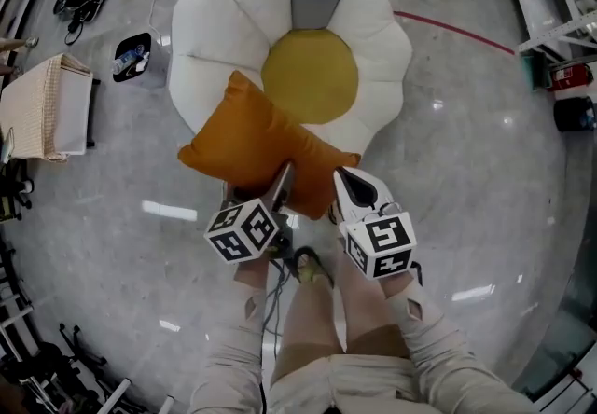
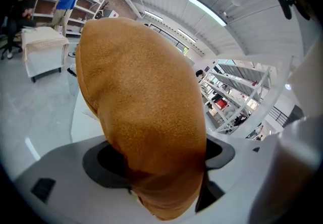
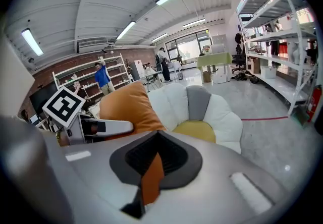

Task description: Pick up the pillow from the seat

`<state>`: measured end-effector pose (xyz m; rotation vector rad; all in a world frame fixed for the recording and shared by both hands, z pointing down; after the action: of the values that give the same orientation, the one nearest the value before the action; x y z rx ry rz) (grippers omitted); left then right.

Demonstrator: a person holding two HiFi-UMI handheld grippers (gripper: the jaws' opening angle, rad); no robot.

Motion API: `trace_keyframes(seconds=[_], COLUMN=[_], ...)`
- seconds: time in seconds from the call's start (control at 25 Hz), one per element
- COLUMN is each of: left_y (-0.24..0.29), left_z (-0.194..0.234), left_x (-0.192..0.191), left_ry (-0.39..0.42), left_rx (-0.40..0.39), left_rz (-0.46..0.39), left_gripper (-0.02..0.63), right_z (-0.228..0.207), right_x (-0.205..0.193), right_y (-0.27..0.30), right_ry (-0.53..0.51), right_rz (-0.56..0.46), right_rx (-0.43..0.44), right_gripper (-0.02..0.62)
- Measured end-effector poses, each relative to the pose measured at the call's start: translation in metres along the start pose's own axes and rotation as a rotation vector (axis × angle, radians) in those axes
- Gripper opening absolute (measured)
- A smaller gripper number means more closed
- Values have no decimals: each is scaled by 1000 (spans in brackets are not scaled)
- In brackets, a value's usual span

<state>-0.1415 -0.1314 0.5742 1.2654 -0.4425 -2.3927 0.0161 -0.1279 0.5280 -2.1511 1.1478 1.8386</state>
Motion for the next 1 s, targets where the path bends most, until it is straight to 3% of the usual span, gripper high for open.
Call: trace_keyframes(seconds=[0.36,0.64,1.0], left_y=[-95,-164,-241], left_z=[-56,-86,-105], left_x=[26,55,73], left_ry=[145,180,227], left_rx=[-52,-60,-70], left_rz=[-26,-73,-112], left_gripper=[413,413,413], right_z=[43,76,127], right_x=[48,84,115], right_y=[-76,-127,-173], right_ry=[-46,-90,-139], right_rz=[-56,-87,-160], right_rx=[14,20,87], right_gripper=[-2,-2,-2])
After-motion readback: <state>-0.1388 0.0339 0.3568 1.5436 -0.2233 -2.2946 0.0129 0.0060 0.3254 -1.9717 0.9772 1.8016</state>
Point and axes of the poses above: the fingertips, and each gripper's own axes: y forward along the fingers, z to its left, x out of its top, the point moved 3 cm from there along -y, backward along the fingers, and after that the axes turned 11 degrees about -z, right-handed, at the moved point
